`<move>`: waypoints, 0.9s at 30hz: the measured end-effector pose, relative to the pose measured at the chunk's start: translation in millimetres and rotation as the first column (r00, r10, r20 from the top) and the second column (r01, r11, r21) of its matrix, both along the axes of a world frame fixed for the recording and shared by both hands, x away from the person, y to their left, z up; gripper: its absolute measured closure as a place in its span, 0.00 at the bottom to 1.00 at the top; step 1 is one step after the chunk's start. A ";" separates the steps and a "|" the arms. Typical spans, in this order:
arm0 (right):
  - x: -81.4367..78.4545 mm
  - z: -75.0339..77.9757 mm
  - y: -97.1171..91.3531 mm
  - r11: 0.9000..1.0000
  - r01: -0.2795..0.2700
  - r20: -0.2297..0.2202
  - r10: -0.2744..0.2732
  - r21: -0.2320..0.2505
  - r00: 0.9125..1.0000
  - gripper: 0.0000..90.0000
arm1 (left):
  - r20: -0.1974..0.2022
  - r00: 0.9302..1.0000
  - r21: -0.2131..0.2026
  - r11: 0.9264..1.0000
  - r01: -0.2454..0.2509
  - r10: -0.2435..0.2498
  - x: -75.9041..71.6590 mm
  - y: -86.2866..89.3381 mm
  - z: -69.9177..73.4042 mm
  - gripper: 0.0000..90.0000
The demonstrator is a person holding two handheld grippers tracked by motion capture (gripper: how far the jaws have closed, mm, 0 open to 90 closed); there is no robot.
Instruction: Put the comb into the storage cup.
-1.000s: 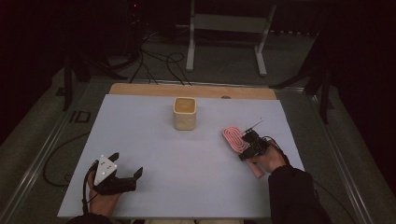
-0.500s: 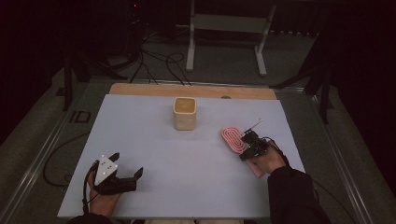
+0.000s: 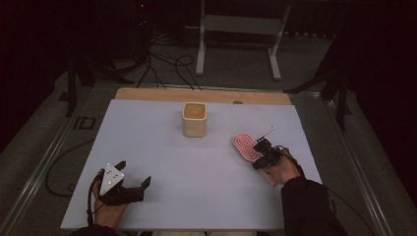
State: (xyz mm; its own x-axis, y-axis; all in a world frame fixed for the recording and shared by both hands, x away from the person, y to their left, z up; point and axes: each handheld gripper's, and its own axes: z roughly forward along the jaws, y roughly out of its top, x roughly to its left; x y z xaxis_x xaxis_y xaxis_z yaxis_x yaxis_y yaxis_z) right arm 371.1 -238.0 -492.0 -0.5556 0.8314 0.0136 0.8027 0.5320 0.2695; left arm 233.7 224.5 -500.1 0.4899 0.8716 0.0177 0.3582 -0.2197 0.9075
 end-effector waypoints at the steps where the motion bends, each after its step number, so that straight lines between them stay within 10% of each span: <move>1: -0.2 -0.1 0.1 1.000 -0.001 0.002 0.001 -0.001 1.000 0.74 | 0.000 1.000 -0.001 1.000 0.000 0.000 0.0 -0.1 -0.1 0.00; 14: -3.5 -0.4 -0.6 1.000 -0.006 0.030 0.006 -0.001 1.000 0.77 | -0.003 1.000 -0.002 1.000 -0.001 0.001 0.4 -0.3 -0.6 0.00; 27: -17.2 -1.1 -6.5 0.995 0.011 0.111 -0.022 0.098 0.994 0.77 | -0.007 1.000 0.010 1.000 0.000 0.000 0.6 -0.4 -1.0 0.00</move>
